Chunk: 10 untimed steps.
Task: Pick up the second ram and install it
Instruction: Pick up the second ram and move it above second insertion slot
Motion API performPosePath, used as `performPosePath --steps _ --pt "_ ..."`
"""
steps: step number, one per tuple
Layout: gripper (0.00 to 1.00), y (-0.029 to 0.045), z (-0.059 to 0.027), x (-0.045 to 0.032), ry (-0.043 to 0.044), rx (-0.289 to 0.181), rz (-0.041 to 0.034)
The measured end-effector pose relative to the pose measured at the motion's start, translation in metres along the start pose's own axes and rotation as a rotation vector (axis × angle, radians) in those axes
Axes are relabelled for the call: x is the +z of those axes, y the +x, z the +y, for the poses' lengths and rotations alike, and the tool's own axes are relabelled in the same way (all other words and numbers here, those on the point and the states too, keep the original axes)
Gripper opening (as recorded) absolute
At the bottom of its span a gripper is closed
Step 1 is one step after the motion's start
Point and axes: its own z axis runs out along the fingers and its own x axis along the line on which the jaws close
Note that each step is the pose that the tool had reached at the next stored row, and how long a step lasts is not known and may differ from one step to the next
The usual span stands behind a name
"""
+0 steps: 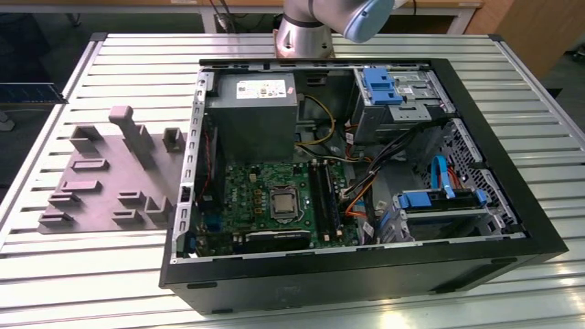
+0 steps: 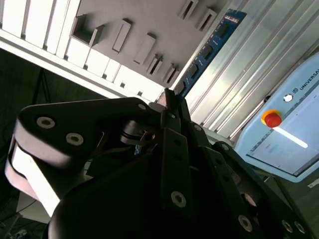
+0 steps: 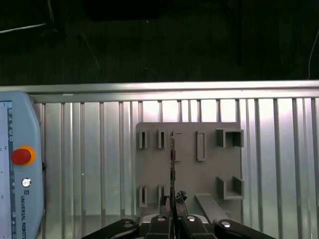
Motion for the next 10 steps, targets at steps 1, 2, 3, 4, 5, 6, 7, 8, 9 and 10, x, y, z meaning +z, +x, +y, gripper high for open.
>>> performPosePath --steps 1,2,3,4,5,6,7,8,9,10 --pt "0.14 0.0000 0.0000 0.0000 0.0000 0.000 0.0000" --pt "0.14 0.0000 0.0000 0.0000 -0.0001 0.000 0.0000" --pt "0.14 0.0000 0.0000 -0.0001 -0.0001 0.000 0.0001" --pt "0.14 0.0000 0.0000 -0.0001 -0.0001 0.000 0.0001" --pt "0.14 0.0000 0.0000 -0.0001 -0.0001 0.000 0.0001" --pt "0.14 0.0000 0.0000 -0.0001 -0.0001 0.000 0.0001" --pt "0.14 0.0000 0.0000 -0.0001 -0.0001 0.000 0.0001" --pt "0.14 0.0000 0.0000 -0.0001 -0.0001 0.000 0.0001" --pt "0.14 0.0000 -0.0004 -0.0002 -0.0002 0.000 0.0002" --pt "0.14 -0.0001 -0.0010 -0.0003 -0.0003 0.000 0.0003"
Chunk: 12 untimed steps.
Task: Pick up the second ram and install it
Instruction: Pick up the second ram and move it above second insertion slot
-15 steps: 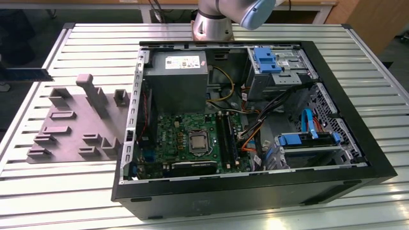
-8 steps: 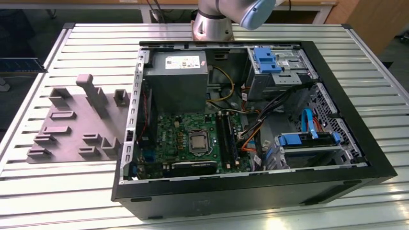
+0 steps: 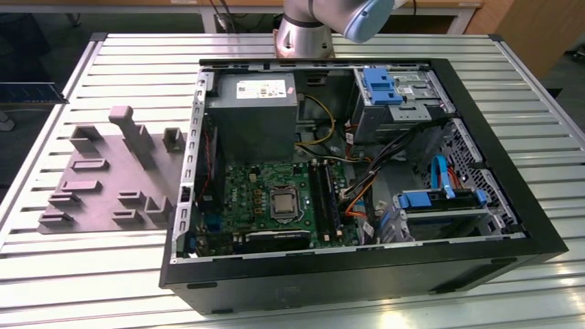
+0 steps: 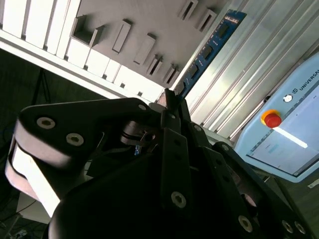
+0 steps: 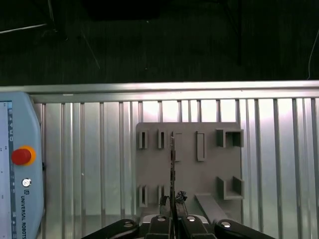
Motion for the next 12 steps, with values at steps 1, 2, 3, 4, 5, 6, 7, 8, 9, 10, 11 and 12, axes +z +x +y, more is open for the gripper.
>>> performPosePath --steps 1,2,3,4,5,6,7,8,9,10,11,12 --pt "0.14 0.0000 -0.0009 0.0001 0.0001 0.000 -0.0001" --pt "0.14 0.0000 -0.0020 0.0001 0.0002 0.000 -0.0001" --pt "0.14 -0.0001 -0.0033 0.0001 0.0001 0.000 -0.0001" --pt "0.14 -0.0001 -0.0048 0.0001 0.0001 0.000 -0.0001" --pt "0.14 -0.0002 -0.0064 0.0000 0.0001 0.000 -0.0001" --pt "0.14 -0.0003 -0.0082 0.0000 0.0001 0.000 -0.0001" --pt "0.14 -0.0003 -0.0101 0.0000 0.0002 0.000 -0.0001" --pt "0.14 -0.0004 -0.0118 0.0000 0.0002 0.000 -0.0001" --pt "0.14 -0.0005 -0.0135 0.0000 0.0002 0.000 -0.0001" --pt "0.14 -0.0005 -0.0152 0.0000 0.0001 0.000 -0.0001" --pt "0.14 -0.0006 -0.0170 0.0000 0.0002 0.000 -0.0002" --pt "0.14 -0.0007 -0.0188 -0.0001 0.0002 0.000 -0.0002"
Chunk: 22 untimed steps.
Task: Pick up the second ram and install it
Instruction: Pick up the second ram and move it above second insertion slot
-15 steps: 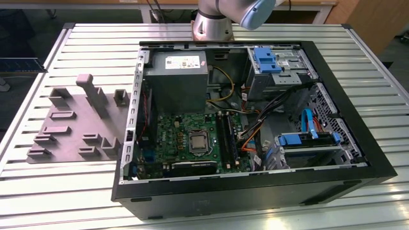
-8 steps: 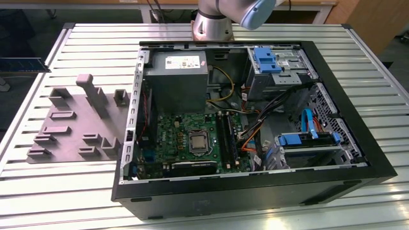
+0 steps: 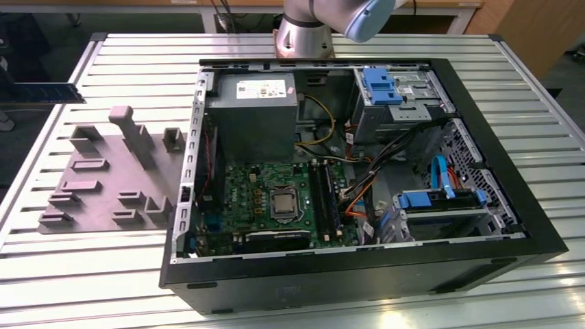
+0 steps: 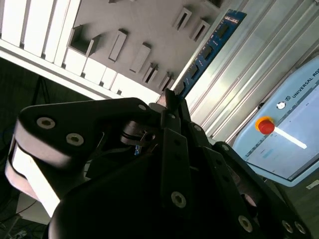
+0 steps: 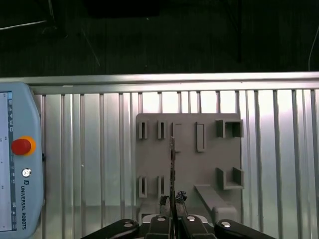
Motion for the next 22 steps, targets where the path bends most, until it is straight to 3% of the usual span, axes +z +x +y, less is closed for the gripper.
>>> performPosePath --steps 22 --pt "0.14 -0.0022 -0.0590 -0.0004 0.0000 -0.001 0.0000"
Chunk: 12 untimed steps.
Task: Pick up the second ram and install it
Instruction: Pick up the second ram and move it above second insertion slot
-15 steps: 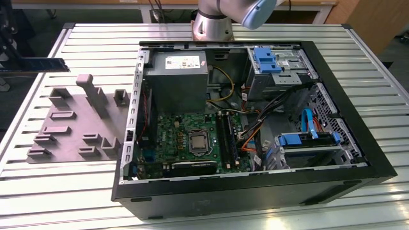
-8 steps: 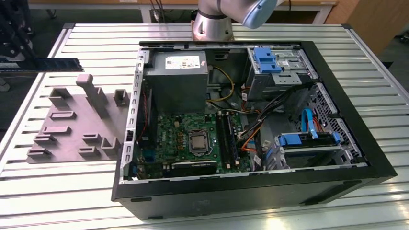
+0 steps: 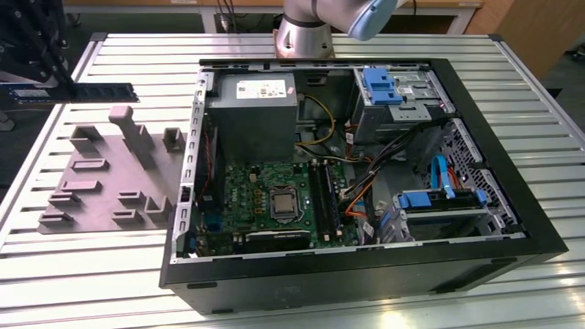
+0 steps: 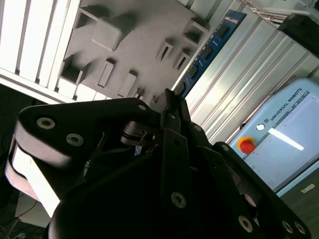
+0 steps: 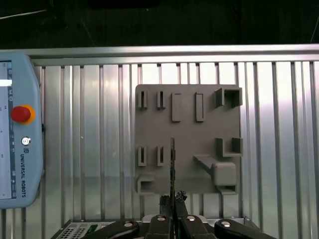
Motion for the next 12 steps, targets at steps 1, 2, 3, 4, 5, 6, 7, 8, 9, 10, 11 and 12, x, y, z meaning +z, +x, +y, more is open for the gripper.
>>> performPosePath --steps 1,2,3,4,5,6,7,8,9,10,11,12 --pt "0.14 -0.0001 -0.0021 0.0000 0.0000 0.000 0.0000" --pt "0.14 -0.0002 -0.0042 0.0001 0.0000 0.000 0.0000" --pt "0.14 -0.0002 -0.0061 0.0000 -0.0001 0.000 0.0001" --pt "0.14 -0.0003 -0.0080 0.0001 0.0000 0.000 0.0000" --pt "0.14 -0.0004 -0.0096 0.0001 -0.0001 0.000 0.0000" --pt "0.14 -0.0004 -0.0113 0.0002 0.0000 0.000 0.0000" --pt "0.14 -0.0005 -0.0129 0.0002 0.0000 0.000 0.0000" --pt "0.14 -0.0005 -0.0145 0.0002 -0.0001 0.000 0.0000" --pt "0.14 -0.0006 -0.0160 0.0003 0.0000 0.000 0.0000" --pt "0.14 -0.0006 -0.0175 0.0003 0.0000 0.000 0.0000" --pt "0.14 -0.0007 -0.0191 0.0003 -0.0001 0.000 0.0001" --pt "0.14 -0.0008 -0.0212 0.0003 0.0000 0.000 0.0000"
